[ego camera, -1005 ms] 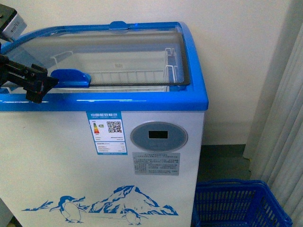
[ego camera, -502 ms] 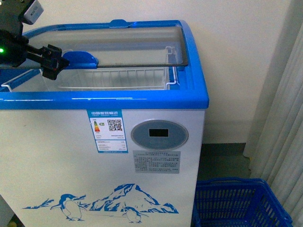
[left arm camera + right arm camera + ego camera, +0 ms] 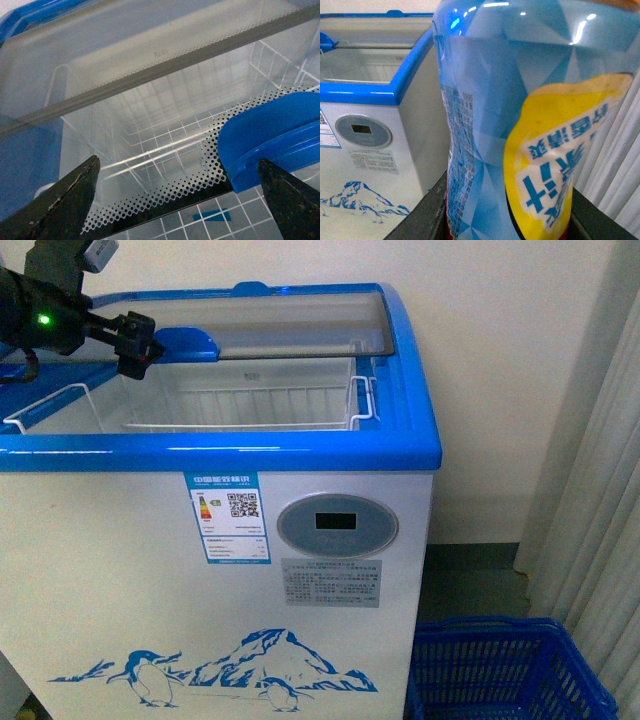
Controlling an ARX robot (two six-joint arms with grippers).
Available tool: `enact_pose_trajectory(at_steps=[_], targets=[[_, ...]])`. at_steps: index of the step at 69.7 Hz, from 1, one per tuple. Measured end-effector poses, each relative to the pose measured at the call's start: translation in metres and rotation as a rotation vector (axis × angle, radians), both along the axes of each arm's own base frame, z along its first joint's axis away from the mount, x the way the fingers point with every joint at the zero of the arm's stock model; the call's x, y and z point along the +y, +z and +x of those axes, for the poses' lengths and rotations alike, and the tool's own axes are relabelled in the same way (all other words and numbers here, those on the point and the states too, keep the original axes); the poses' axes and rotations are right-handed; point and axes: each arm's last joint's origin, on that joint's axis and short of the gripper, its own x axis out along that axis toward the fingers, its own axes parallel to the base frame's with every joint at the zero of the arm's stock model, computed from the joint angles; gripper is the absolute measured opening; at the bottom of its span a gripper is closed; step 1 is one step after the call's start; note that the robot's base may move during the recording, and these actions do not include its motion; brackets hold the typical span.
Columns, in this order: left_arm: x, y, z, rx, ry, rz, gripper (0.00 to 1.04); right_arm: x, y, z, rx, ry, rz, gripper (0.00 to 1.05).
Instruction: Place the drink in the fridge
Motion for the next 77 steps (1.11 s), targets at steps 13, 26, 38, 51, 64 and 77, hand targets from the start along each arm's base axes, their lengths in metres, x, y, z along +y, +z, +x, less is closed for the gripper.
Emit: enact_pose_trajectory(at_steps=[13, 26, 38, 51, 64, 77], targets=[[-0.007, 0.006, 0.02, -0.002, 0.008, 0.0, 0.97, 0.0, 0.0, 0.0, 0.0, 0.0, 0.0, 0.4], [-0.013, 0.01, 0.036, 0.002, 0.019, -0.009, 0.97, 0.0, 0.0, 0.0, 0.0, 0.0, 0.0, 0.4], [-0.015, 0.012, 0.052, -0.007, 0.044, -0.018, 0.97, 0.0, 0.0, 0.0, 0.0, 0.0, 0.0, 0.4], [-0.017, 0.013, 0.057, -0.021, 0.059, -0.033, 0.97, 0.0, 0.0, 0.0, 0.0, 0.0, 0.0, 0.4], [-0.017, 0.012, 0.044, -0.053, 0.058, -0.077, 0.97, 0.0, 0.0, 0.0, 0.0, 0.0, 0.0, 0.4], [-0.016, 0.038, -0.002, -0.128, 0.032, -0.109, 0.97, 0.0, 0.0, 0.0, 0.0, 0.0, 0.0, 0.4]])
